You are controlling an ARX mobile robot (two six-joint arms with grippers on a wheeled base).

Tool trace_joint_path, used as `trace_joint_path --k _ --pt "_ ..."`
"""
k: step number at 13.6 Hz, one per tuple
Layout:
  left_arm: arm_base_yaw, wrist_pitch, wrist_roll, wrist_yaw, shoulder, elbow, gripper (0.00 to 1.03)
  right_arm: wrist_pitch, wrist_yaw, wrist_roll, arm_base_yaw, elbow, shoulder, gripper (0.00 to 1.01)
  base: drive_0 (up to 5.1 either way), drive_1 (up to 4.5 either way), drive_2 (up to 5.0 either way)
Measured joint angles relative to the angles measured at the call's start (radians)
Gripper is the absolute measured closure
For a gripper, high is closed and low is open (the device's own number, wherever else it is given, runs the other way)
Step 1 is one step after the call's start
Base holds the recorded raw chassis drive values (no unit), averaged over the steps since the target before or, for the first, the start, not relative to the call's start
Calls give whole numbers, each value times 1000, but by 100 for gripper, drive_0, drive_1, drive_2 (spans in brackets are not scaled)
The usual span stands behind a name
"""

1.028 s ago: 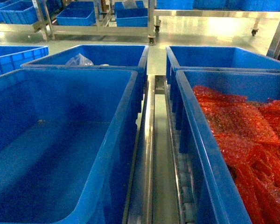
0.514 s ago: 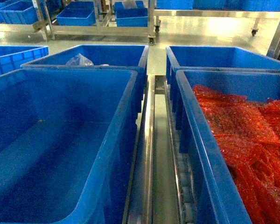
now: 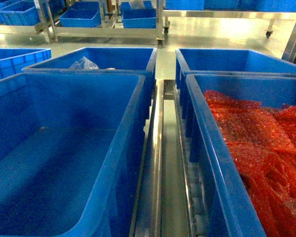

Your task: Pick blue part to blue bin on bottom shelf

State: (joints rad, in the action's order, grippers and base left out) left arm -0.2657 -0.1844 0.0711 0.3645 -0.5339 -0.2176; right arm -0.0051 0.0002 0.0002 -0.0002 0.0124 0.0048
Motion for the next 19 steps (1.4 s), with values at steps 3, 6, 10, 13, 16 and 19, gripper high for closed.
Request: trace_joint_path --k 3,6,10,13,16,19 --pt "0 0 0 0 0 0 59 0 0 0 0 0 0 3 0 0 0" --pt "0 0 0 0 0 0 59 0 0 0 0 0 0 3 0 0 0" --pt "0 0 0 0 0 0 59 0 0 0 0 0 0 3 0 0 0" --pt "-60 -2 -32 142 -72 -28 59 1 0 0 0 0 0 3 0 0 0" --pt "-146 -254 -32 106 -401 -169 59 0 0 0 0 0 0 3 0 0 0" --pt "-132 -397 -15 75 -778 -325 59 0 0 0 0 0 0 3 0 0 0"
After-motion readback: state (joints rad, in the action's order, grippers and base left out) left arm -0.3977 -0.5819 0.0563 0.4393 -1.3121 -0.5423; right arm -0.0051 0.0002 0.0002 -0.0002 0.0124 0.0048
